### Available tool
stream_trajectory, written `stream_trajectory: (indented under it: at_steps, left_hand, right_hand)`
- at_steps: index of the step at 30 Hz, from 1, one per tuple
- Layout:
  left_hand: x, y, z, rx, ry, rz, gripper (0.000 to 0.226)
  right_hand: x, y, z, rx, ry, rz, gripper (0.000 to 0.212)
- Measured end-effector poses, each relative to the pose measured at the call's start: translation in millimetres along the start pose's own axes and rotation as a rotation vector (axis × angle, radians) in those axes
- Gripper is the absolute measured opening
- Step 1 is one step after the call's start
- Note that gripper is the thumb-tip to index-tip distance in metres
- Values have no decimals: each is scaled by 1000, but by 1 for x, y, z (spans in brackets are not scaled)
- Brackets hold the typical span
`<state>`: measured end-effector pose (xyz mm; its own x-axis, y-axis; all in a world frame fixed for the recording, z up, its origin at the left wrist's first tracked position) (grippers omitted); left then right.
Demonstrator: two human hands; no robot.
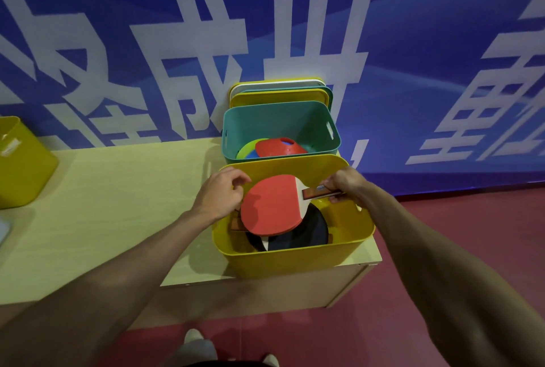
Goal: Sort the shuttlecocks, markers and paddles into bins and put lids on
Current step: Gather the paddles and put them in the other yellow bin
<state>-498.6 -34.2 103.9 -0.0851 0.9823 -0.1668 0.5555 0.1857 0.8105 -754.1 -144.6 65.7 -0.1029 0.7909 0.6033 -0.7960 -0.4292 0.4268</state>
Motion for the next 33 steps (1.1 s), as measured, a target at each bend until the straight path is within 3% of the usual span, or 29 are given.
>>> stream_trajectory:
  at_steps: [8,16,22,26,33]
  left_hand:
    - [3,2,6,158,91,24,27]
    - [-3,5,8,285,151,11,19]
    - [-17,8,13,295,180,52,18]
    - [-29,18,23,376,211,71,19]
    - [-51,58,63,541,226,82,20]
  right_hand:
    - [-18,-45,-13,31,-36,53,21]
    - [-32,-54,-12,477,40,-67,17]
    - [-23,-66,27,527,245,-1,22]
    - [-9,-77,63,468,458,-59,21]
    - [-2,-102,125,414,588,-165,17]
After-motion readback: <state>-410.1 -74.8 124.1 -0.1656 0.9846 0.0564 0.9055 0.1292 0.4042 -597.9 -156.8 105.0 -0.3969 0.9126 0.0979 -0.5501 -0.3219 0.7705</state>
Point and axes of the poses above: each hand's wrist, its own x-axis away from the middle knuckle, its own y-axis out of the back of the hand, z = x × y, the point moved 5 cm from there along -x, towards the middle knuckle, and after that the axes turned 5 degrees about -y, right-handed, at the moved point
